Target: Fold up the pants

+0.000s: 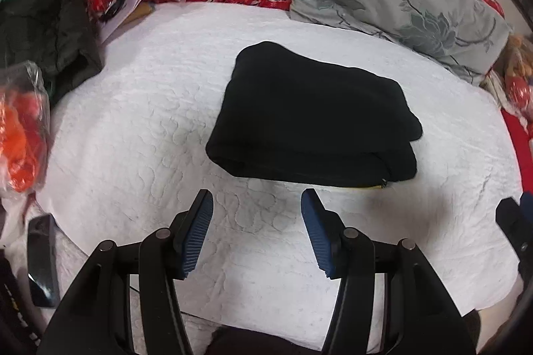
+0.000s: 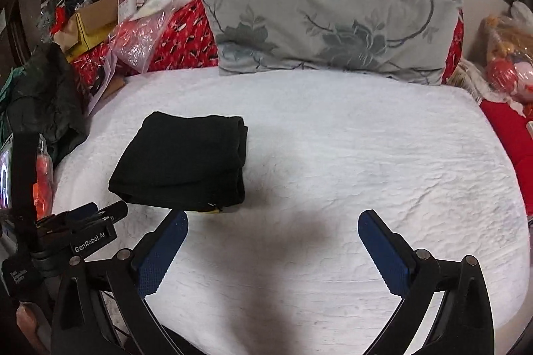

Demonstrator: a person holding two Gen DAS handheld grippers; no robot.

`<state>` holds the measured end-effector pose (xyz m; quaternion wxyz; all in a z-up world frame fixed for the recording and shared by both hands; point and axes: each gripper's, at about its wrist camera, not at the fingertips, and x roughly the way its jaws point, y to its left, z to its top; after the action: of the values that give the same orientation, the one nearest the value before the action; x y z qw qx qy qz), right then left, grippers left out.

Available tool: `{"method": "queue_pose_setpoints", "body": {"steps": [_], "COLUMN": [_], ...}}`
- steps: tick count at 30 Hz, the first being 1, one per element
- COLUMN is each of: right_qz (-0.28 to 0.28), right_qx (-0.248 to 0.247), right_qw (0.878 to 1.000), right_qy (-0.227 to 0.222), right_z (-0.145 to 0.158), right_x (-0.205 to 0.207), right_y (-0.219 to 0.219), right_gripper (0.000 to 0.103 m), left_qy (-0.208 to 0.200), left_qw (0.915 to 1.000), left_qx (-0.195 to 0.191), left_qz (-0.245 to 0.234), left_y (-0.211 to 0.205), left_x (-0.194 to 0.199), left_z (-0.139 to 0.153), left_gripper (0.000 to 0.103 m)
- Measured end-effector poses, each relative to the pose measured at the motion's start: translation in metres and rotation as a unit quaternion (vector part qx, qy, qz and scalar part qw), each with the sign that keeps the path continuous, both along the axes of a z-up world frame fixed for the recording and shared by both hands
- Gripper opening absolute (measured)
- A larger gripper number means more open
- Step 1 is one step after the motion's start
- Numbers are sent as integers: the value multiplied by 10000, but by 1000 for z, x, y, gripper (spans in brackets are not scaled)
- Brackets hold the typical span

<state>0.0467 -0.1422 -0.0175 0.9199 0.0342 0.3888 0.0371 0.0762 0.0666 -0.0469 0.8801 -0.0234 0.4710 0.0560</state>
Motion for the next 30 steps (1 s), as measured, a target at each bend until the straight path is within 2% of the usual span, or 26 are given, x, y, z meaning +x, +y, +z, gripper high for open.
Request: {"method": "queue_pose_setpoints", "body": {"steps": [4, 8, 23, 30], "right_qz": [-49, -115, -269, -279], "right_qx": [2, -12, -88, -98], "right_qw": [9999, 9998, 9995, 9995], "right_qy": [-108, -144, -142, -87], "right_z": [4, 3, -2, -5], "right_x": [-7, -13, -23, -21], "right_y": [-7, -13, -26, -26], "right_gripper": [103, 103, 103, 103], "left_qy": [-58, -47, 112, 178], "left_qw": [9997, 9994, 9977, 9964], "left_qx": [239, 311, -276, -358], "left_qz": [-97, -171, -613, -744], "left_y": [-13, -22, -31, -35], "left_x": [-6, -11, -15, -16], "left_z": [3, 5, 4, 1], "left_gripper": [54, 54, 54, 54]}}
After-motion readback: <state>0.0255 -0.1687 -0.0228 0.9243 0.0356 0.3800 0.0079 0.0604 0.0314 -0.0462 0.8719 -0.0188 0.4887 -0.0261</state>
